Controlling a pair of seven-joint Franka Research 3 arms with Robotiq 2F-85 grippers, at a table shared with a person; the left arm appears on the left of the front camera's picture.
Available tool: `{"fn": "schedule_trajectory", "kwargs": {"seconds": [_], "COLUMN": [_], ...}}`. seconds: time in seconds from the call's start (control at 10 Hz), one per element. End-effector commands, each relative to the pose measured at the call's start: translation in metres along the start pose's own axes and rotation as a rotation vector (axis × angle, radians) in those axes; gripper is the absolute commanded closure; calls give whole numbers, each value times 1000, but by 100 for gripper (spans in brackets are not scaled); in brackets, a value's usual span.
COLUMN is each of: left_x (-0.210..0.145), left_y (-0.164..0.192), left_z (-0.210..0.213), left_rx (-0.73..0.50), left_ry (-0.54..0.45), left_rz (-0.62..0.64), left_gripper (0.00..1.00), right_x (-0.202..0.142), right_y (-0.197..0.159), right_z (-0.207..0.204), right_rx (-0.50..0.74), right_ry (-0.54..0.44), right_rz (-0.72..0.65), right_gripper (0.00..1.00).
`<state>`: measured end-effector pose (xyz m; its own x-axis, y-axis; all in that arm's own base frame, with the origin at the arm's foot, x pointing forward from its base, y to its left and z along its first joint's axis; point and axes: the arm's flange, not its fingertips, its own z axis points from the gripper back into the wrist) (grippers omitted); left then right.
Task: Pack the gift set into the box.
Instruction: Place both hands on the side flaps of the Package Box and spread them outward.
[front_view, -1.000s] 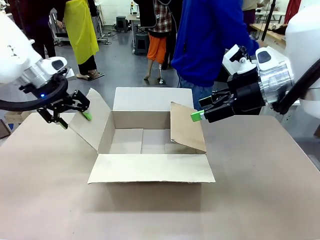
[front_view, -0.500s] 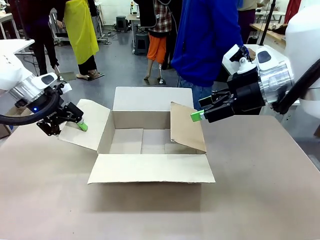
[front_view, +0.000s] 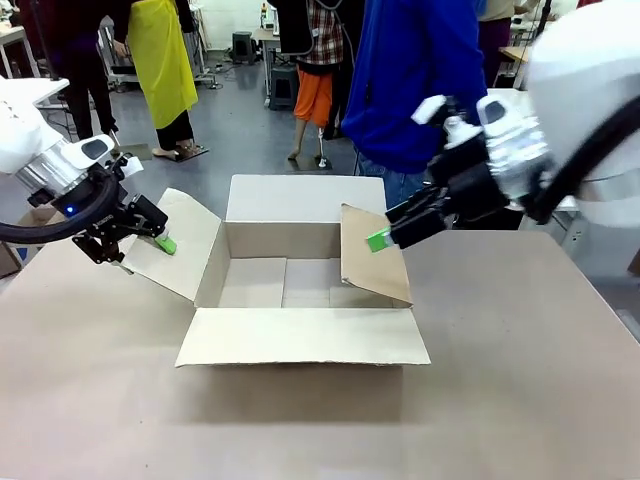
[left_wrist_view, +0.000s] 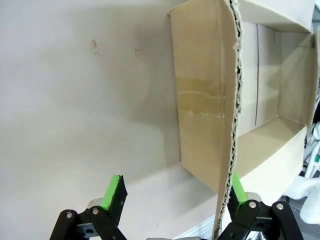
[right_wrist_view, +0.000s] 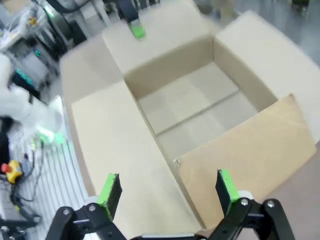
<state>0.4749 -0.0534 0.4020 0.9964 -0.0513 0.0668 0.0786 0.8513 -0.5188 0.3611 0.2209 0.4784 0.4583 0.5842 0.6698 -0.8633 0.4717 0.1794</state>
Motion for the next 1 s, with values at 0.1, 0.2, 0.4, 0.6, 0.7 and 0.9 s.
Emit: {"fn": "schedule_trajectory", "kwargs": {"seconds": [0.1,0.2,0.4,0.6,0.7,0.9], "left_x": [-5,-5,-5,-5,-5,-5], "left_y": [2,2,2,2,2,2], "left_z": [-1,-1,-1,-1,-1,-1], "left_rx": [27,27,27,27,27,27], "left_ry": [-6,-6,-6,-6,-6,-6], "left_rz": [12,12,12,12,12,12], "left_gripper": [0,0,0,0,0,0], "right_x": [97,110,118,109,96,103], "right_y": [19,22,22,16,12,28], "right_z": [-3,-13,-39,-54,-50,-39], "right_rx": [-95,-178,-410,-543,-559,-517], "right_ry": [419,478,549,521,473,519], "right_rz": [-227,-279,-399,-456,-451,-410], "right_gripper": [0,0,0,0,0,0]}}
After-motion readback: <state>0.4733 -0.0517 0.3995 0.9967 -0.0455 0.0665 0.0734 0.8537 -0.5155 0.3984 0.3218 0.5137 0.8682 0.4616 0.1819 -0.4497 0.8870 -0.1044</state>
